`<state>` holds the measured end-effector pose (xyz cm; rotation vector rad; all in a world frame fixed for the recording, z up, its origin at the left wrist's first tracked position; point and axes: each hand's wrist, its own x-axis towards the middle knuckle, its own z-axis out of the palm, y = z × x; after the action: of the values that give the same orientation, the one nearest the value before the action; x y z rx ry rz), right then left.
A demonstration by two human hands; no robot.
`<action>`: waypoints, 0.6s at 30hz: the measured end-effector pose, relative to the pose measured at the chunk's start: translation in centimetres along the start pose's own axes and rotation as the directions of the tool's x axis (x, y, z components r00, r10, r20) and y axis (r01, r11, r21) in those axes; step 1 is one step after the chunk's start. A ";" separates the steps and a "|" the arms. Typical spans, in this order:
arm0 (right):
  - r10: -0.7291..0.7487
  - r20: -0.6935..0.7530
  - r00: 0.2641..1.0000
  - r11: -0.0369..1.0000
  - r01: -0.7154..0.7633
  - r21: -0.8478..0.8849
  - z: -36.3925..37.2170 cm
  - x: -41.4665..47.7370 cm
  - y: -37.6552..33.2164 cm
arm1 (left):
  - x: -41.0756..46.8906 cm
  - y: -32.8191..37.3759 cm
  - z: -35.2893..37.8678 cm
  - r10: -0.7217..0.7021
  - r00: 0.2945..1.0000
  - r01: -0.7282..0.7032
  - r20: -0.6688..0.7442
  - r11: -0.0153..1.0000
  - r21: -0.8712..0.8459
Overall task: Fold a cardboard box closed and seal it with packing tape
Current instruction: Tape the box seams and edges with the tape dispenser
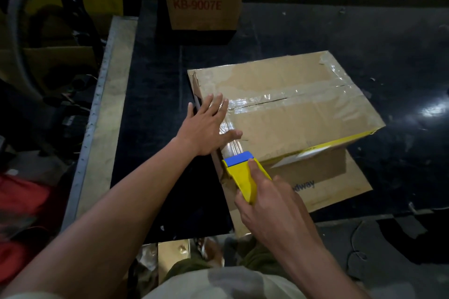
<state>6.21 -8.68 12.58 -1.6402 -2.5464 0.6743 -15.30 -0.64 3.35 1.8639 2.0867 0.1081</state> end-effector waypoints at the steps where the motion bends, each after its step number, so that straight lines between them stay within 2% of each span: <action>1: -0.007 0.001 1.000 1.000 0.007 -0.002 0.3 0.0 0.1 | 0.0 0.0 0.0 0.001 1.000 -0.001 0.003 1.000 -0.001; 18: 0.002 -0.039 0.999 0.998 0.001 0.058 0.9 -1.8 1.2 | 0.0 0.2 -0.4 0.009 0.999 -0.010 0.043 0.999 0.031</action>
<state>7.79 -10.18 11.69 -1.6195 -2.4751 0.7019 -15.23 -0.49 3.82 1.8776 2.0621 0.0382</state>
